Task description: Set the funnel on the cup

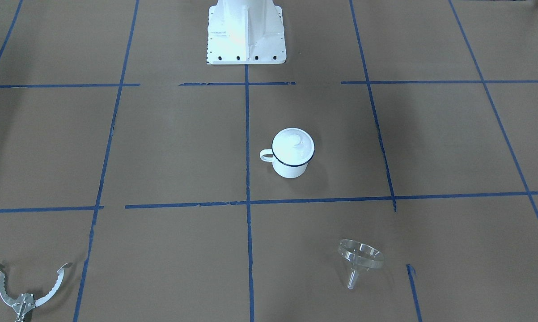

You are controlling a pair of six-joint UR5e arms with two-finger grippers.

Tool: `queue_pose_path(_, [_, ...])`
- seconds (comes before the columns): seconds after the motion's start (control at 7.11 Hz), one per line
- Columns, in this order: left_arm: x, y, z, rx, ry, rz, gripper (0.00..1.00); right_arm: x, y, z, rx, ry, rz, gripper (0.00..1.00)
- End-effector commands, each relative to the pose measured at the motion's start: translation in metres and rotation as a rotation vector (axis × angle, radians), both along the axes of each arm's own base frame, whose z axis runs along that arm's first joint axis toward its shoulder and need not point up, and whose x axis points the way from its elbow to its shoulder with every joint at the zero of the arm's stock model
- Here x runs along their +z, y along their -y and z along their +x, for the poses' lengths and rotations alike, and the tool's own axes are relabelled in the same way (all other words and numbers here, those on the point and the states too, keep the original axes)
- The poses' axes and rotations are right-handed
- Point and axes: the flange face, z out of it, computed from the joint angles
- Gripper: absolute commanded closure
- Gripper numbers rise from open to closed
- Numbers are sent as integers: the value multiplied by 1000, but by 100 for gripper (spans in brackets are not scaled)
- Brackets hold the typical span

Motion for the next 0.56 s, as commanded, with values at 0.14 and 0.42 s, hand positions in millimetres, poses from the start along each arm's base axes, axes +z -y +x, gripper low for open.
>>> queue_pose_path(0.14, [-103,19,70,-96,-174,4,0,0,0,0,0,0,0,0])
queue_pose_path(0.42, [-172,21,203,18,-228,-99,0,0,0,0,0,0,0,0])
